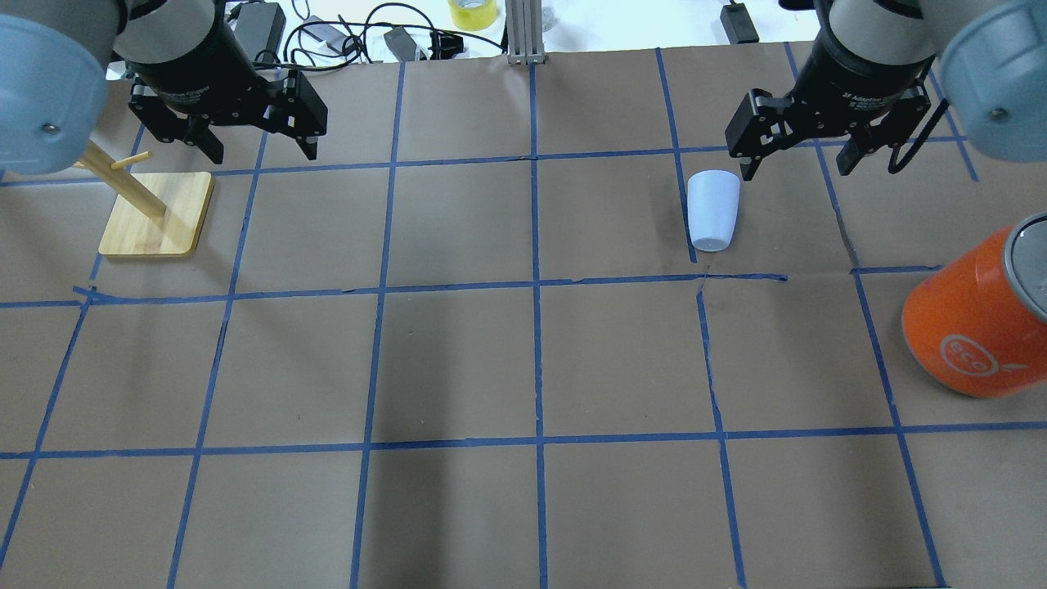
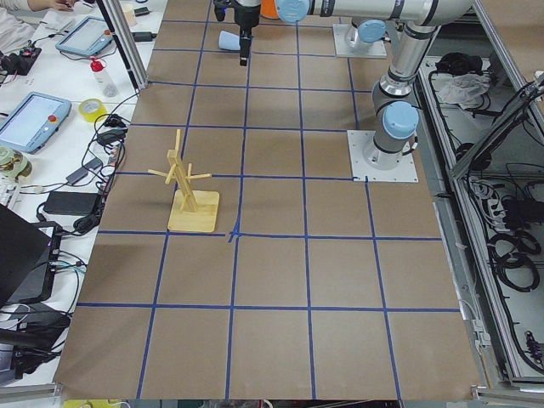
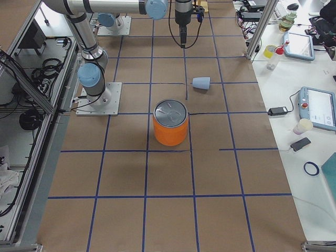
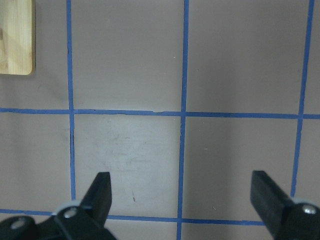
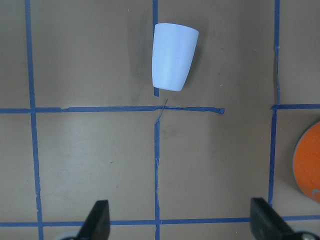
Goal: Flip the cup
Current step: 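Lower the right gripper over the upside-down light-blue cup, then close the right gripper on the light-blue cup, then carry the cup toward the left arm and lay it sideways, then open the right gripper and raise it away from the cup, then reach the left gripper toward the open mouth of the lying cup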
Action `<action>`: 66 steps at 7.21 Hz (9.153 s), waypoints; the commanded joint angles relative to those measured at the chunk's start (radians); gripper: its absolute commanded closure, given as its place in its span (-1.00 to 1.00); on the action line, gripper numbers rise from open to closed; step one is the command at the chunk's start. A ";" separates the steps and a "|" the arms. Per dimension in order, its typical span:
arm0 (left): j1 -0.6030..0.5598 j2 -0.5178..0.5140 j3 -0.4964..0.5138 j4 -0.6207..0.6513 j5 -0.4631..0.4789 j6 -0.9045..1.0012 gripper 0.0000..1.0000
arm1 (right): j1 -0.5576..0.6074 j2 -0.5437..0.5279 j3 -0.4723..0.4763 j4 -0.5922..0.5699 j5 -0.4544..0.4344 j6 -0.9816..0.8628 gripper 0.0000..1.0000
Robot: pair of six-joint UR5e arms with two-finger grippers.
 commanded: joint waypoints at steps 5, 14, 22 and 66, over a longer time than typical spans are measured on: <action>0.002 0.003 0.001 0.000 0.002 0.007 -1.00 | 0.000 -0.006 -0.005 0.002 0.005 0.000 -1.00; 0.000 0.000 0.000 0.005 0.000 -0.002 -1.00 | -0.057 0.452 -0.012 -0.388 0.041 0.100 -1.00; 0.000 0.000 0.000 0.006 0.000 -0.002 -1.00 | -0.046 0.600 0.005 -0.520 0.041 0.127 0.06; 0.166 -0.138 -0.303 0.410 -0.730 0.012 -1.00 | 0.046 0.173 -0.308 0.243 0.037 0.149 -1.00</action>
